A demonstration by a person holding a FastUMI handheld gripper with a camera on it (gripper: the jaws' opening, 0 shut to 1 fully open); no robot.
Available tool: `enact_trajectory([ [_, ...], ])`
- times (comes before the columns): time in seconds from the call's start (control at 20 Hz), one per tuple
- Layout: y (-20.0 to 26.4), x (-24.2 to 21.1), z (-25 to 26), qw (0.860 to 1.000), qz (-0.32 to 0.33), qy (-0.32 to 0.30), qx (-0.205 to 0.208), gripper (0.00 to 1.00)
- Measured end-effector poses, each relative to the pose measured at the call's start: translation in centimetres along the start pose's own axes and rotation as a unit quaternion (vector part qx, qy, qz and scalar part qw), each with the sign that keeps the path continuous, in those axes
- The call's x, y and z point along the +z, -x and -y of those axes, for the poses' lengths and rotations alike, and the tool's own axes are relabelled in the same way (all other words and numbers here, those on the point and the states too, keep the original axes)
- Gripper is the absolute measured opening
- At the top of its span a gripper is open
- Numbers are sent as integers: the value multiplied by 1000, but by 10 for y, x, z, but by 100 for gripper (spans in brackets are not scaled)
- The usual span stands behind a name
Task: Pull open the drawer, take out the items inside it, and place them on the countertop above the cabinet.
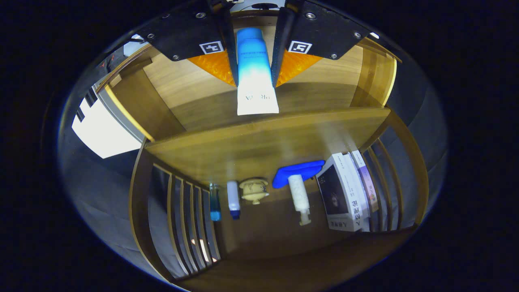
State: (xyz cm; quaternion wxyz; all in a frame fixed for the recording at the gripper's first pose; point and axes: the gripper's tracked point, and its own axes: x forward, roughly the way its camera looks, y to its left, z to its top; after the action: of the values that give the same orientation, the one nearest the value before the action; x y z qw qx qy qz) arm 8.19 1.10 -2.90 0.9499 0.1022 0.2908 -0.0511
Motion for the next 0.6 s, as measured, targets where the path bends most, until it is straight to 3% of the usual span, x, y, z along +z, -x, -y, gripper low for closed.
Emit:
enact_trajectory([
  [0.25, -2, 44, -8, 998, 43, 38, -1, 43],
  [0.6, -33, 95, -9, 997, 61, 45, 8, 44],
])
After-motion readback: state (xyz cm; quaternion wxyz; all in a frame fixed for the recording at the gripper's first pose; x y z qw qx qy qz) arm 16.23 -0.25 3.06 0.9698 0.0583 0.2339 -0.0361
